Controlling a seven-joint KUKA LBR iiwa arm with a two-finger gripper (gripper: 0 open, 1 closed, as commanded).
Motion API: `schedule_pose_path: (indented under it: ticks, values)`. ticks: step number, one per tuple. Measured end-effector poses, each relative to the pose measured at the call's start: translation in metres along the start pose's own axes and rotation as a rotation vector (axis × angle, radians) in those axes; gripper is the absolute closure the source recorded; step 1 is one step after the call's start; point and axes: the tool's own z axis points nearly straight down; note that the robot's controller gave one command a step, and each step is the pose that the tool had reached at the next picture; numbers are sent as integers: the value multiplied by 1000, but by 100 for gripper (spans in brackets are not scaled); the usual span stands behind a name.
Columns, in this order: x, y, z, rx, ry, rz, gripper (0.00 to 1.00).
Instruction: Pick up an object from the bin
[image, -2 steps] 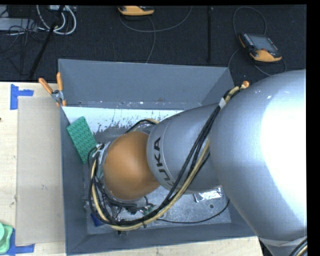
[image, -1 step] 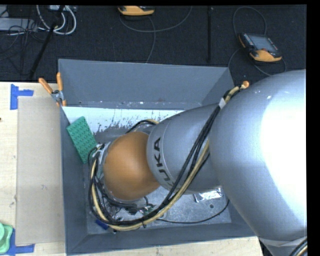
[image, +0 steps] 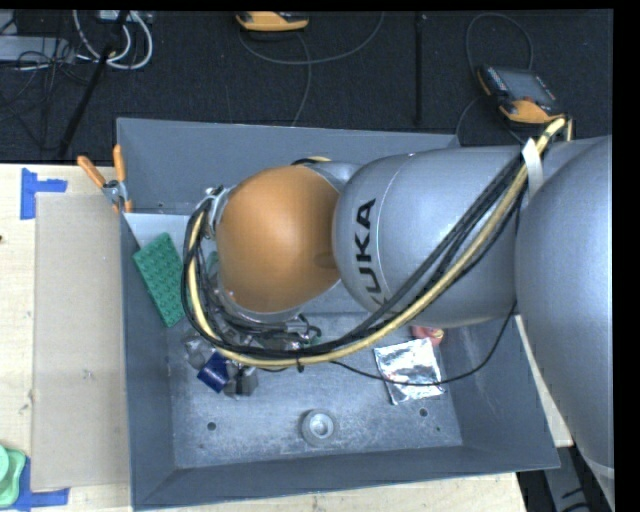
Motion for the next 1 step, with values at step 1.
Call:
schedule_pose_path:
  ticks: [1]
  values:
    - [3,-6,-46,-2,5,12,100]
